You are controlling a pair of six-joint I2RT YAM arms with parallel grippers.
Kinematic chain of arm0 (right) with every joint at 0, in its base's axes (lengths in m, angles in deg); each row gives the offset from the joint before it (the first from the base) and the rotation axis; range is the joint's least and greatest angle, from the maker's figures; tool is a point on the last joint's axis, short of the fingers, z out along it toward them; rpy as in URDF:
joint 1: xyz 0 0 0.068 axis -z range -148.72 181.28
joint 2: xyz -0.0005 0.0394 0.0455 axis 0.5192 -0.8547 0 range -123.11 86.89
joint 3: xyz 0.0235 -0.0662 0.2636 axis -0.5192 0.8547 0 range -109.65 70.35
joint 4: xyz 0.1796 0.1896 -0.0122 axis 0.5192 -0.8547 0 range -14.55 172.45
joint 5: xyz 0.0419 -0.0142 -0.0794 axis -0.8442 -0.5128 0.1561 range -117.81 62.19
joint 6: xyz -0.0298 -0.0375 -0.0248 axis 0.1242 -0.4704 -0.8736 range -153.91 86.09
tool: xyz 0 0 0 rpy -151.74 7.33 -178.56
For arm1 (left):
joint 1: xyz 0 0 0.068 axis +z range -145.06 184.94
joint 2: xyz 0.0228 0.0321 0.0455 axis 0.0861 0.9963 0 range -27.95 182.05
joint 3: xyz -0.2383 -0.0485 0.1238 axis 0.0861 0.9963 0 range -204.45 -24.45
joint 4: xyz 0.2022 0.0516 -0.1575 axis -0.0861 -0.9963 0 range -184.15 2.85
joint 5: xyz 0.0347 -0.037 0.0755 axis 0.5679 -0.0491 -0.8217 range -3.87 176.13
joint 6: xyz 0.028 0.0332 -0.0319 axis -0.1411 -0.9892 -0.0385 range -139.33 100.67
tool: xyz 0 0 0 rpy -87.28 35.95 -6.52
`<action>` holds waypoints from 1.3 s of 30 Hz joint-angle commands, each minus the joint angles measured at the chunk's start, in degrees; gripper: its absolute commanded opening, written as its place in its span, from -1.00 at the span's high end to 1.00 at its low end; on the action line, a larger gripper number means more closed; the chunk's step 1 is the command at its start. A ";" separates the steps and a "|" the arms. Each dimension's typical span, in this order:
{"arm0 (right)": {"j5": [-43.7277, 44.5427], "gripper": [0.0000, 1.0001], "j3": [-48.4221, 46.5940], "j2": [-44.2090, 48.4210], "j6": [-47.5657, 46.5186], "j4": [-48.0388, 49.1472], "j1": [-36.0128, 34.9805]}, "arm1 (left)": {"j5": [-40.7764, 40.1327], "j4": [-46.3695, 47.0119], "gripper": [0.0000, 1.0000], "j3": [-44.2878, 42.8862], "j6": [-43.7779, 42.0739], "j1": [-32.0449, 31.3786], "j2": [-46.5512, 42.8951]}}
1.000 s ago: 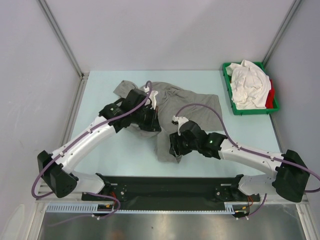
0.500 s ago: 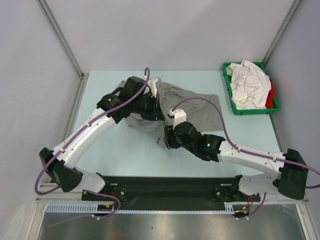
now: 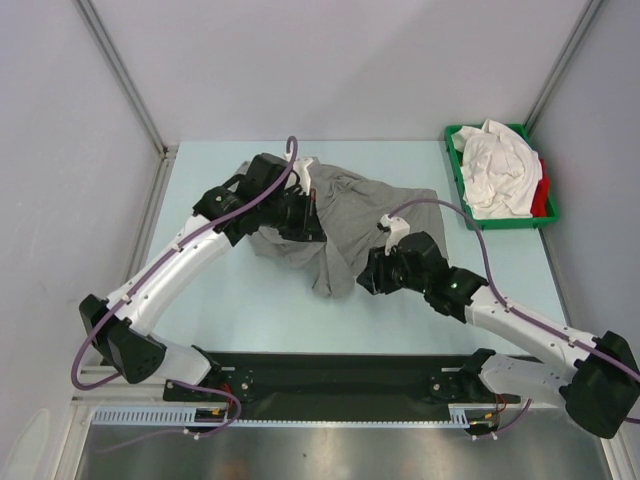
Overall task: Fold and stack the t-shirts
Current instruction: Flatten the tshirt out
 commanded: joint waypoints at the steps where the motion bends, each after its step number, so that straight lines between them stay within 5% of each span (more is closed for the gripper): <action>1: -10.15 0.10 4.00 0.55 -1.43 6.33 0.22 | 2.10 1.11 0.99 -2.68 0.65 0.34 0.11; 8: -19.01 0.21 6.73 -6.92 2.51 15.29 2.41 | 2.81 1.03 0.99 -3.30 1.27 0.52 0.99; 11: -20.26 -0.06 9.18 -8.33 4.97 21.08 3.64 | 3.07 1.03 0.99 -3.30 1.53 0.60 1.25; 16: -20.61 -0.11 10.33 -10.26 7.35 23.04 5.14 | 3.16 1.03 0.99 -3.56 1.71 0.52 1.34; 39: -21.58 0.11 11.74 -15.71 9.64 31.29 8.48 | 3.68 0.50 0.99 -3.83 1.71 0.69 1.52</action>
